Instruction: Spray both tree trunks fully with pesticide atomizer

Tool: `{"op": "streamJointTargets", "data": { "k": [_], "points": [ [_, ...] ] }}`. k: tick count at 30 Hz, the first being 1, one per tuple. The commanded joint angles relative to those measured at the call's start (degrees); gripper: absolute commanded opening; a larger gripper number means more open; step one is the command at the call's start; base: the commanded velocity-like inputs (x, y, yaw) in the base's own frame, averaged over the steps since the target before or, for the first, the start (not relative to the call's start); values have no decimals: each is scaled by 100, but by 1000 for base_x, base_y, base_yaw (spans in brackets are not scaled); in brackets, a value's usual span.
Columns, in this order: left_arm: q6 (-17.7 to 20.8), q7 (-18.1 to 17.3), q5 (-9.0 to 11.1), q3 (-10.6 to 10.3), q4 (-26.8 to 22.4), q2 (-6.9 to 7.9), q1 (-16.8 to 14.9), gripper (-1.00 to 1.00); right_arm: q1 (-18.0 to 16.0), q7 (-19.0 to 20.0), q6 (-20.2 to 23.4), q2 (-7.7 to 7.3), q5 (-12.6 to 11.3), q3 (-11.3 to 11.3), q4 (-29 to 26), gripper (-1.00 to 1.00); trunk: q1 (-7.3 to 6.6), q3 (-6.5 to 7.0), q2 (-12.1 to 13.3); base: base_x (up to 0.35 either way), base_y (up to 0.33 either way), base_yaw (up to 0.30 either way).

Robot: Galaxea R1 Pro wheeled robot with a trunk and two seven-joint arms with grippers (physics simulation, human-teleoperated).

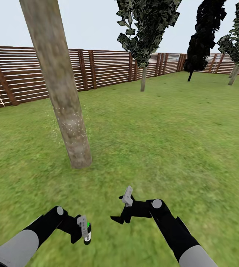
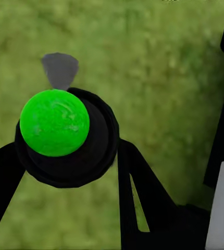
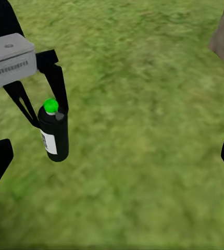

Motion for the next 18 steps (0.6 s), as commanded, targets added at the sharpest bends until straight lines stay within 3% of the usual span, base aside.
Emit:
{"op": "streamJointTargets", "data": {
  "k": [1, 2, 3, 10, 14, 18],
  "points": [
    [-2, -2, -3, 0, -10, -3, 0, -100, 0, 0, 0, 0, 2, 1, -1, 100, 0, 0, 0, 0, 0, 0],
    [-2, -6, -5, 0, -49, -5, 0, -100, 0, 0, 2, 0, 2, 2, -1, 100, 0, 0, 0, 0, 0, 0],
    [-4, -8, -5, 0, -64, -6, 0, -100, 0, 0, 4, 0, 2, 2, 1, -100, 0, 0, 0, 0, 0, 0],
    [-11, -9, -14, 0, -99, -173, -26, -100, 0, 0, 10, 0, 6, 61, 5, -100, 0, 0, 0, 0, 0, 0],
    [-18, -17, -27, -8, -201, -402, -72, -100, 0, 17, 17, -6, 31, 83, 5, -100, 0, 0, 0, 0, 0, 0],
    [-20, -23, -308, -9, -212, -606, -98, -100, 0, 22, 18, -9, 59, 87, 5, -100, 0, 0, 0, 0, 0, 0]
  ]
}}
